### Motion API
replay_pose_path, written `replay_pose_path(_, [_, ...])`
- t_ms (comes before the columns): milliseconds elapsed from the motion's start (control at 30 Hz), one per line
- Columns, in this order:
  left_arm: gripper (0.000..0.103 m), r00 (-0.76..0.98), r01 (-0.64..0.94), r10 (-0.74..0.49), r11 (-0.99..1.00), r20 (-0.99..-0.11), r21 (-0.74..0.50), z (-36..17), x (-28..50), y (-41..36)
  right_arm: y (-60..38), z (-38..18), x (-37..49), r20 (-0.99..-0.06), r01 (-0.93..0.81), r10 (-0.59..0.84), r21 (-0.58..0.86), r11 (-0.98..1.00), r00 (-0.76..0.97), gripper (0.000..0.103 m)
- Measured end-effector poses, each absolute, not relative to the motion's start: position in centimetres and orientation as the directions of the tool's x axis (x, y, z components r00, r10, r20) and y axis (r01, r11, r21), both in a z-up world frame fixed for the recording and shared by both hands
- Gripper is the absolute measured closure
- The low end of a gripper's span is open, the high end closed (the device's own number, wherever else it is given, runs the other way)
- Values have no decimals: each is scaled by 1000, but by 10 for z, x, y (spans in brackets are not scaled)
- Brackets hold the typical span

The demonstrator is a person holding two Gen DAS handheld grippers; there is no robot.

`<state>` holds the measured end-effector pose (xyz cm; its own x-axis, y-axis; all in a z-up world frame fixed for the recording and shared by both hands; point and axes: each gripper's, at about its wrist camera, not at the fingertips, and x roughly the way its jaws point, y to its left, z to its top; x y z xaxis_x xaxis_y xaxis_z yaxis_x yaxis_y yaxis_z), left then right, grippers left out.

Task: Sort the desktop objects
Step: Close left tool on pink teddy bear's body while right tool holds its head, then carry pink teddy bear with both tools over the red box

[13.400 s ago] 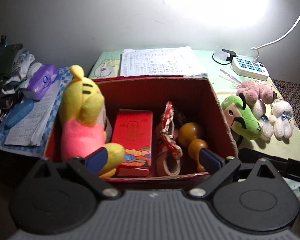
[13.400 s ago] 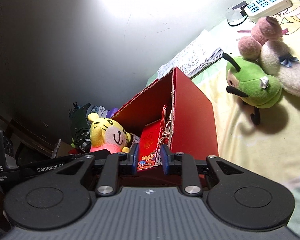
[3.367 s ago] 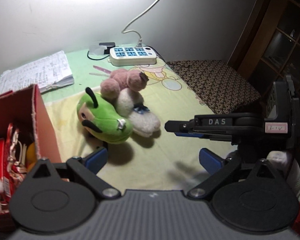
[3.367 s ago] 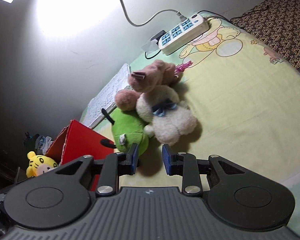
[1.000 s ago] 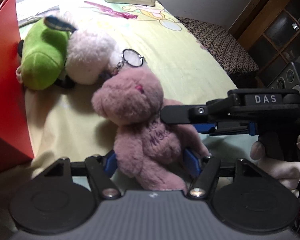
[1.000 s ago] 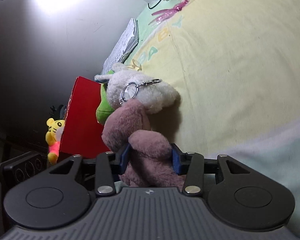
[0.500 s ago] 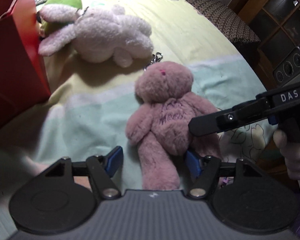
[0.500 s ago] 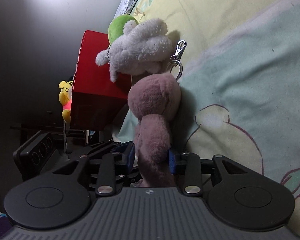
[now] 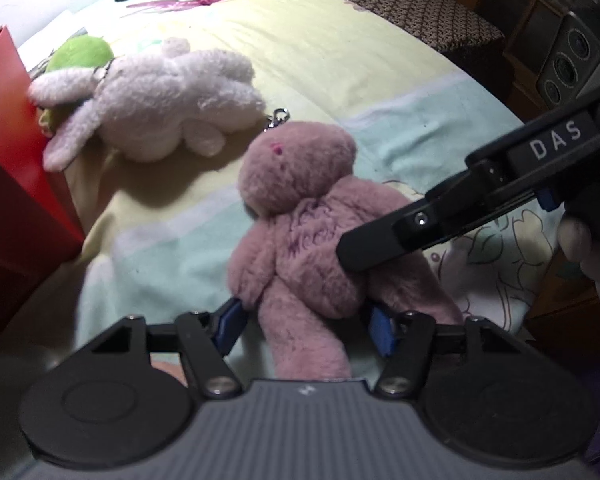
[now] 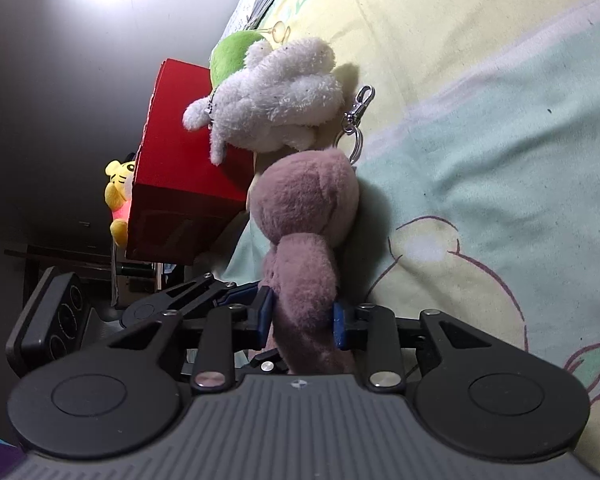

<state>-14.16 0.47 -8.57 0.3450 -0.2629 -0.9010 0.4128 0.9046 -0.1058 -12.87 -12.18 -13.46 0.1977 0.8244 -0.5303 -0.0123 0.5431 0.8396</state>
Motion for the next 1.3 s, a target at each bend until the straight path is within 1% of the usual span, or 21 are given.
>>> replay_pose_path(67, [43,343,424,-294,896,-892,-132,-82,-140,9,-120,-129,-132,-538,-20,814,831,555,219,72])
replay_pose_path(167, [50,337,458,-337,875,-879,-160,-73,-139,12,-119,-120,-140,-542,-21,796,823,568,271,73])
replay_pose_path(267, [50,365,496,-356,856,-860,-144,-62,-142,12,-117,-106,-149,-549,-23,771,810,587,324,74])
replay_pose_path(433, [51,395,510,-392,846,-831,-157,-41,-142,22,-108,-84,-156,-556,-50,731,782,621,396,74])
replay_pose_path(567, [51,449,501,-417,850,-790,-164,-15,-145,41,-99,-62,-158,-522,-89,723,780,620,453,74])
replay_pose_path(767, [51,546,451,-418,877,-727,-165,23,-137,74,-71,-22,-142,-472,-204,729,752,626,496,74])
replay_pose_path(900, [51,617,391,-391,906,-683,-166,48,-131,106,-47,4,-125,-432,-297,754,731,614,495,74])
replay_pose_path(1100, [51,715,286,-301,949,-631,-130,81,-119,159,0,34,-83,-366,-436,811,702,563,457,74])
replay_pose_path(1200, [51,746,220,-240,969,-621,-111,87,-111,182,26,43,-59,-342,-492,838,690,531,424,74])
replay_pose_path(1300, [51,752,146,-182,983,-634,-109,80,-101,205,53,41,-34,-333,-514,859,695,502,389,74])
